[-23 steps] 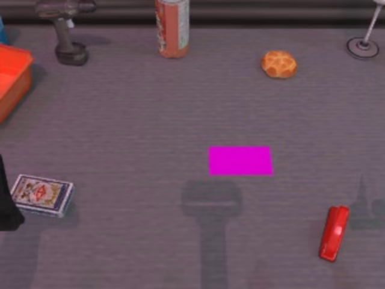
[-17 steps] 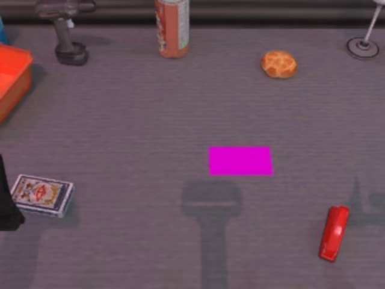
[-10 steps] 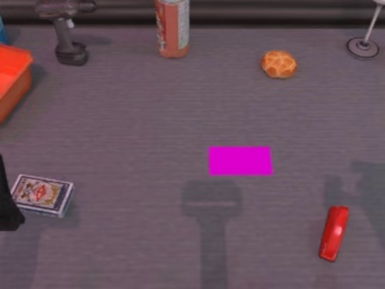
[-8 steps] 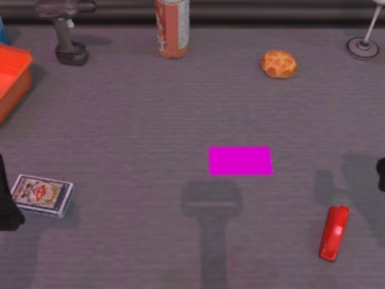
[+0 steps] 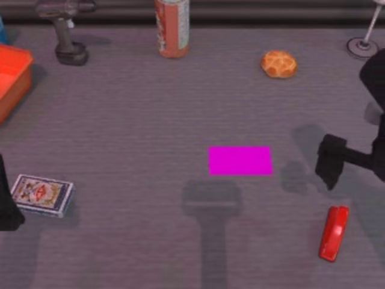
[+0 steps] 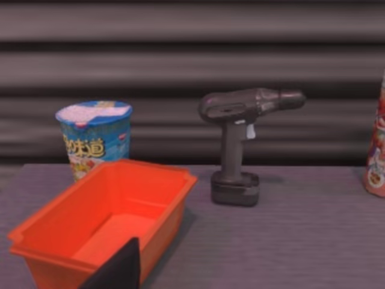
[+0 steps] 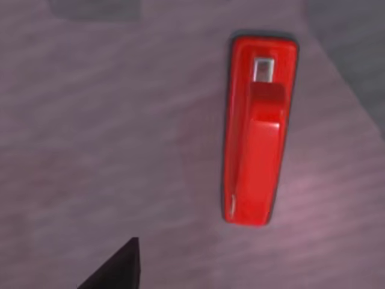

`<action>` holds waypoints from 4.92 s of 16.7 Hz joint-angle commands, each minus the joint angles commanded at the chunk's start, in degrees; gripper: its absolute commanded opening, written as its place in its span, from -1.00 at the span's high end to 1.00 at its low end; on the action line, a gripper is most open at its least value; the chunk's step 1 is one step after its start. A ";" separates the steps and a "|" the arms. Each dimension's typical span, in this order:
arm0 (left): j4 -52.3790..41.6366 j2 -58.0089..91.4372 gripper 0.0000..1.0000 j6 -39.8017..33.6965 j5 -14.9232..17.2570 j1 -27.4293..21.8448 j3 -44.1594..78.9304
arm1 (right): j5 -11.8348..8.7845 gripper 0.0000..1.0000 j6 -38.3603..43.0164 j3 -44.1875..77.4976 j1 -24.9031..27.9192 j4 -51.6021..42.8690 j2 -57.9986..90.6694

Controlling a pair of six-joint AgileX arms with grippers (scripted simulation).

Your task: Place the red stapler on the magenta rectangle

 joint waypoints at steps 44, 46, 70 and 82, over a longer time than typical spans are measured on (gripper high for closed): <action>0.00 0.00 -1.00 0.00 0.00 0.00 0.00 | -0.11 1.00 4.42 -7.33 2.24 18.74 17.98; 0.00 0.00 -1.00 0.00 0.00 0.00 0.00 | -0.11 1.00 4.42 -7.33 2.24 18.74 17.98; 0.00 0.00 -1.00 0.00 0.00 0.00 0.00 | -0.24 1.00 17.05 18.97 4.13 -11.00 17.89; 0.00 0.00 -1.00 0.00 0.00 0.00 0.00 | -0.65 1.00 71.89 76.38 8.72 -32.33 51.53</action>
